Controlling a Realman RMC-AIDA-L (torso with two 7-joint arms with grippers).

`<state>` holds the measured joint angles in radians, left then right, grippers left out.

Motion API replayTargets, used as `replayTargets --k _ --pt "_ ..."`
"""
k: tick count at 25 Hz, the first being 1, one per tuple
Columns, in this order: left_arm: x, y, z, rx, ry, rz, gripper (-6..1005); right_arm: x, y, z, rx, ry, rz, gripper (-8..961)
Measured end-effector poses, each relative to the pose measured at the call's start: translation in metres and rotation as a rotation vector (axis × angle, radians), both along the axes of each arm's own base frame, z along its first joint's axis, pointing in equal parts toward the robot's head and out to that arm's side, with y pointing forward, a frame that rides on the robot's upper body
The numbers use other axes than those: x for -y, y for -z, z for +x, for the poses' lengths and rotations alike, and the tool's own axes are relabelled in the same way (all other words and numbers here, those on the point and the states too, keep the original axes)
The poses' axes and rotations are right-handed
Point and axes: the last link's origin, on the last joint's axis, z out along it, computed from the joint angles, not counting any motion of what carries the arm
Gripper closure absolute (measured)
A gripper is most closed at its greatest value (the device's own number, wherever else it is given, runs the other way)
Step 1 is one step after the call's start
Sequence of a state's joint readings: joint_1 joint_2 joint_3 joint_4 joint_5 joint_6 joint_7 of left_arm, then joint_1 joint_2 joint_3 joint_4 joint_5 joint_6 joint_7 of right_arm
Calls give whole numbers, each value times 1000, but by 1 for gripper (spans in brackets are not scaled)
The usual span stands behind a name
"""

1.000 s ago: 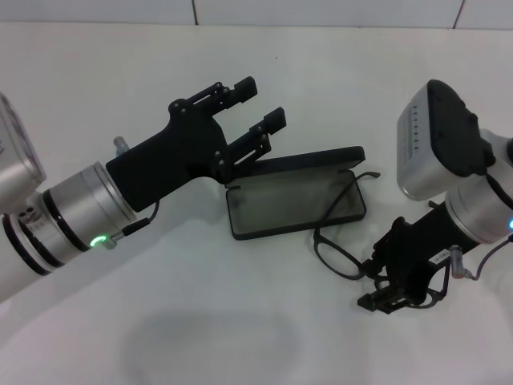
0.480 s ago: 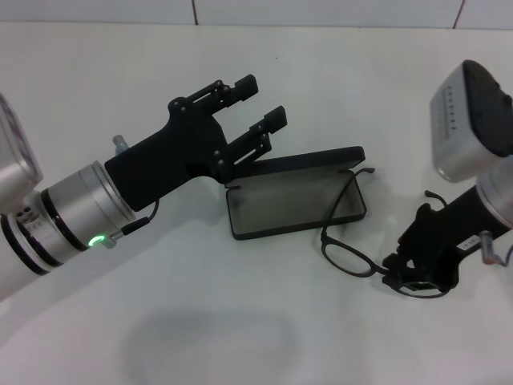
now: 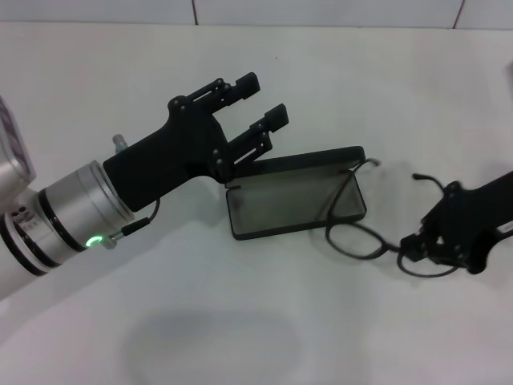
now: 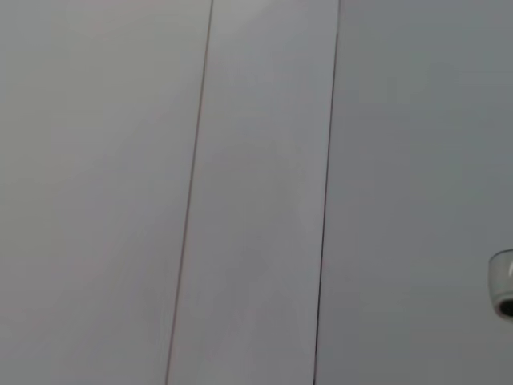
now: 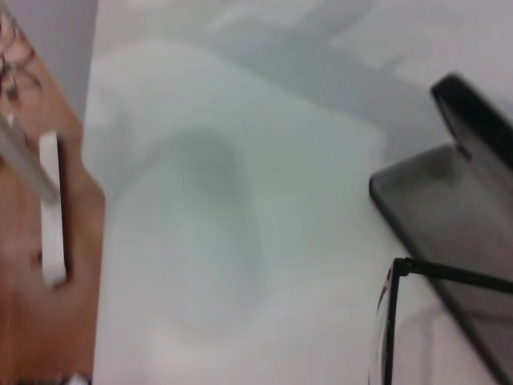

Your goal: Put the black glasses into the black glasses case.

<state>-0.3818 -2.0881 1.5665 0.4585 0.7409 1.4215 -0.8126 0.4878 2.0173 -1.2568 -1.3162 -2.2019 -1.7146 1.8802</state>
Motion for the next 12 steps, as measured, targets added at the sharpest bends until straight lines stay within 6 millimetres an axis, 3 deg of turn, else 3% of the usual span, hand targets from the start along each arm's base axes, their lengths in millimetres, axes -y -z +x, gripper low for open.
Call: replayTargets --k 6,12 --pt "1 -3 4 20 25 -16 427 8 -33 19 -198 -24 110 933" --pt "-1 -6 18 69 75 -91 426 27 -50 35 -454 -175 177 932"
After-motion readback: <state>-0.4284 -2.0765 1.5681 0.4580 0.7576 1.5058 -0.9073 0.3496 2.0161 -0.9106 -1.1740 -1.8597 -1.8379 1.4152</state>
